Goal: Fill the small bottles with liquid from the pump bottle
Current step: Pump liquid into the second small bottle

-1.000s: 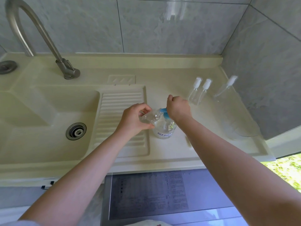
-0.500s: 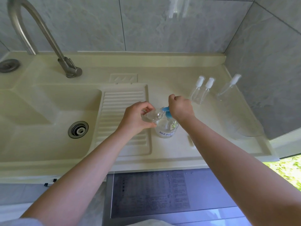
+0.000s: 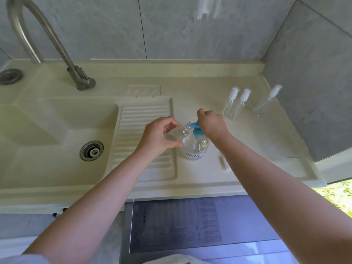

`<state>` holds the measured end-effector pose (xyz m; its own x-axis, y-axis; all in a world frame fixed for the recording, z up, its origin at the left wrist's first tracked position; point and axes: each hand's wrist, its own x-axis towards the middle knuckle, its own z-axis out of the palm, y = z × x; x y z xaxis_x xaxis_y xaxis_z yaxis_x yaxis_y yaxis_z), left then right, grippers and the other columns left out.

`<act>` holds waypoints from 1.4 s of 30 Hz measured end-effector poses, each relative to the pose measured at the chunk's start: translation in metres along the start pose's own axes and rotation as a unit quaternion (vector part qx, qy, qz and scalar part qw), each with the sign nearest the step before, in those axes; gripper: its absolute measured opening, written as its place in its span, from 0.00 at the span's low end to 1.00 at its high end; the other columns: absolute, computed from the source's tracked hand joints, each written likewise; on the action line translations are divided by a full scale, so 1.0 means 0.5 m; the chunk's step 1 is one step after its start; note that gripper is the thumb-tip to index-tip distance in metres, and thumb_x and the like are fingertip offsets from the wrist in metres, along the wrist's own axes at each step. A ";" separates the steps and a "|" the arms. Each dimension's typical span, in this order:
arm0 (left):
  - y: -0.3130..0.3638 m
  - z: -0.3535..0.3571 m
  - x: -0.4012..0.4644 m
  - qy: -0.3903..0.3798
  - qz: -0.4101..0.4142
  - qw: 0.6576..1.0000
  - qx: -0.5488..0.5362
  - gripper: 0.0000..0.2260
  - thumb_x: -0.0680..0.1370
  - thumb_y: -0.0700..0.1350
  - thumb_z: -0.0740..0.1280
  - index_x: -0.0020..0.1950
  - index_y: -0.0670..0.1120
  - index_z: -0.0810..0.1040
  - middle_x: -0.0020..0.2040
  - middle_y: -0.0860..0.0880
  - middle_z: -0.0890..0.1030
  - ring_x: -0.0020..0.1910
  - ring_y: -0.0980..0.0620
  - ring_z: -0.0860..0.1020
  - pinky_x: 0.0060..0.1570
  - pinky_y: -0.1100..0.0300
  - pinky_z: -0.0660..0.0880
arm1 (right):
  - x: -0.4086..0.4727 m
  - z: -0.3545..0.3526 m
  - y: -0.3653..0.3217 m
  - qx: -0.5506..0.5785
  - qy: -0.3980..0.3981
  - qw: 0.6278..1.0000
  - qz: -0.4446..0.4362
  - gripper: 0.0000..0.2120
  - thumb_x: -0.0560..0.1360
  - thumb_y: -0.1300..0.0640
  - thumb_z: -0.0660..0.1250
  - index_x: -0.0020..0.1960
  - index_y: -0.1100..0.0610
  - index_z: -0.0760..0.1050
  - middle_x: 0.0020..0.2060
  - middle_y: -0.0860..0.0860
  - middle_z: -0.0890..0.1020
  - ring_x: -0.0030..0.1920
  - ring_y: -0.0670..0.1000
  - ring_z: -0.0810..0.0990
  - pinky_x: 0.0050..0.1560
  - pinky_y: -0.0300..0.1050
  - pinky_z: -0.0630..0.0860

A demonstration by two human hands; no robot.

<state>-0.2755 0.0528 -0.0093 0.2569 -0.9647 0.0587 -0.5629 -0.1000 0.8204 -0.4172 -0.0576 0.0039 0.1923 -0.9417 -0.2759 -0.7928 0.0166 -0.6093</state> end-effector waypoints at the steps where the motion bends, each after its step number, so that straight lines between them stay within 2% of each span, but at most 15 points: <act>1: 0.000 0.002 -0.001 -0.001 -0.002 1.000 -0.001 0.22 0.58 0.39 0.83 0.48 0.48 0.81 0.47 0.54 0.82 0.44 0.63 0.78 0.43 0.77 0.69 | -0.003 0.004 -0.001 0.005 0.008 1.000 -0.001 0.18 0.83 0.51 0.46 0.49 0.61 0.68 0.46 0.60 0.74 0.54 0.64 0.78 0.53 0.53 0.73; 5: -0.003 0.008 -0.003 -0.005 -0.004 1.000 -0.002 0.21 0.58 0.38 0.83 0.47 0.47 0.81 0.47 0.52 0.82 0.43 0.61 0.78 0.42 0.77 0.68 | -0.010 0.012 0.002 -0.023 0.022 0.999 -0.006 0.18 0.84 0.50 0.44 0.50 0.60 0.67 0.46 0.59 0.72 0.55 0.64 0.76 0.50 0.51 0.70; 12: -0.003 0.002 -0.004 0.009 0.002 1.000 -0.006 0.22 0.58 0.39 0.83 0.47 0.51 0.80 0.47 0.53 0.82 0.44 0.57 0.79 0.45 0.75 0.71 | 0.004 -0.005 -0.001 0.036 -0.016 0.999 0.037 0.24 0.78 0.43 0.51 0.47 0.59 0.78 0.47 0.60 0.81 0.47 0.62 0.81 0.56 0.52 0.78; 15: 0.001 0.000 -0.005 0.009 0.002 1.000 -0.008 0.22 0.58 0.39 0.83 0.46 0.52 0.80 0.47 0.54 0.82 0.43 0.62 0.78 0.44 0.76 0.70 | -0.001 -0.001 0.000 0.029 -0.009 0.999 0.027 0.19 0.78 0.48 0.53 0.46 0.61 0.75 0.49 0.61 0.81 0.46 0.63 0.80 0.50 0.50 0.77; 17: -0.001 0.003 -0.004 0.006 0.004 1.000 -0.005 0.22 0.58 0.39 0.83 0.46 0.52 0.80 0.47 0.54 0.82 0.43 0.61 0.78 0.44 0.77 0.69 | -0.002 0.007 0.003 0.034 0.005 0.999 0.017 0.13 0.81 0.54 0.52 0.42 0.61 0.67 0.52 0.62 0.79 0.48 0.63 0.77 0.46 0.50 0.73; 18: -0.003 0.003 -0.004 0.004 0.003 1.000 -0.002 0.22 0.58 0.39 0.83 0.46 0.51 0.80 0.47 0.53 0.82 0.43 0.60 0.79 0.44 0.77 0.69 | -0.004 0.011 0.004 0.041 0.014 0.999 0.017 0.15 0.82 0.55 0.49 0.40 0.59 0.64 0.52 0.63 0.78 0.51 0.63 0.77 0.47 0.51 0.71; 20: -0.004 0.003 -0.004 0.002 0.005 1.000 0.006 0.22 0.58 0.39 0.83 0.46 0.51 0.80 0.47 0.53 0.82 0.44 0.58 0.80 0.43 0.77 0.69 | -0.011 0.011 0.000 0.026 0.028 0.999 0.015 0.18 0.84 0.53 0.44 0.43 0.60 0.65 0.52 0.64 0.77 0.52 0.63 0.76 0.48 0.51 0.69; 23: -0.007 0.004 -0.005 0.003 0.007 1.000 0.012 0.21 0.57 0.39 0.83 0.45 0.50 0.80 0.46 0.52 0.82 0.45 0.56 0.80 0.44 0.75 0.70 | -0.008 0.010 0.001 0.029 0.014 0.999 0.025 0.15 0.84 0.53 0.46 0.49 0.61 0.66 0.50 0.62 0.76 0.48 0.61 0.73 0.48 0.49 0.69; 24: -0.007 0.005 -0.006 0.005 0.006 1.000 0.011 0.21 0.57 0.39 0.83 0.45 0.50 0.81 0.46 0.52 0.82 0.45 0.56 0.80 0.44 0.75 0.70 | -0.006 0.008 0.001 0.024 0.007 0.999 0.026 0.15 0.83 0.52 0.48 0.49 0.60 0.68 0.49 0.61 0.77 0.48 0.62 0.75 0.49 0.49 0.71; 27: -0.004 0.003 -0.008 0.011 0.007 1.000 0.011 0.22 0.57 0.40 0.83 0.46 0.52 0.80 0.47 0.52 0.82 0.44 0.59 0.79 0.44 0.75 0.70 | -0.002 -0.003 -0.004 0.017 -0.014 0.999 0.033 0.28 0.80 0.39 0.47 0.49 0.59 0.76 0.48 0.60 0.81 0.50 0.63 0.81 0.58 0.50 0.75; 29: -0.001 0.002 -0.008 0.015 0.008 1.000 0.012 0.22 0.57 0.40 0.83 0.45 0.53 0.80 0.47 0.52 0.82 0.43 0.60 0.78 0.44 0.76 0.70 | 0.003 -0.003 -0.001 0.002 -0.016 0.999 0.031 0.31 0.79 0.35 0.46 0.47 0.58 0.77 0.47 0.59 0.81 0.49 0.62 0.81 0.59 0.51 0.75; 31: 0.004 0.002 -0.007 0.018 0.005 1.000 0.010 0.22 0.57 0.40 0.83 0.45 0.53 0.80 0.47 0.52 0.82 0.42 0.60 0.78 0.43 0.76 0.69 | 0.006 0.000 0.001 -0.007 -0.005 1.000 0.024 0.29 0.80 0.36 0.46 0.44 0.57 0.74 0.47 0.60 0.81 0.48 0.62 0.81 0.56 0.50 0.75; 35: 0.002 0.007 -0.007 0.020 0.004 1.000 0.012 0.21 0.57 0.39 0.83 0.46 0.50 0.81 0.46 0.52 0.82 0.41 0.60 0.77 0.42 0.77 0.69 | 0.003 0.011 0.001 -0.039 0.018 0.999 -0.002 0.19 0.84 0.49 0.44 0.49 0.60 0.67 0.53 0.63 0.78 0.49 0.62 0.75 0.48 0.50 0.68; 39: -0.003 0.008 -0.007 0.019 0.005 1.000 0.021 0.21 0.57 0.39 0.83 0.46 0.49 0.81 0.46 0.51 0.82 0.41 0.59 0.78 0.42 0.76 0.70 | -0.012 0.013 -0.003 -0.044 0.031 0.999 -0.009 0.24 0.85 0.50 0.42 0.54 0.63 0.72 0.53 0.64 0.78 0.55 0.64 0.77 0.48 0.51 0.68; 42: 0.000 0.009 -0.009 0.024 0.004 1.000 0.019 0.21 0.57 0.39 0.83 0.46 0.49 0.81 0.46 0.51 0.82 0.42 0.58 0.78 0.42 0.76 0.70 | -0.002 0.007 -0.001 -0.005 0.011 1.000 0.027 0.26 0.84 0.45 0.45 0.55 0.62 0.75 0.52 0.63 0.79 0.55 0.63 0.77 0.51 0.50 0.69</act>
<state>-0.2802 0.0563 -0.0119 0.2891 -0.9527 0.0936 -0.5949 -0.1021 0.7973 -0.4148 -0.0553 0.0018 0.1359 -0.9468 -0.2917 -0.8071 0.0649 -0.5868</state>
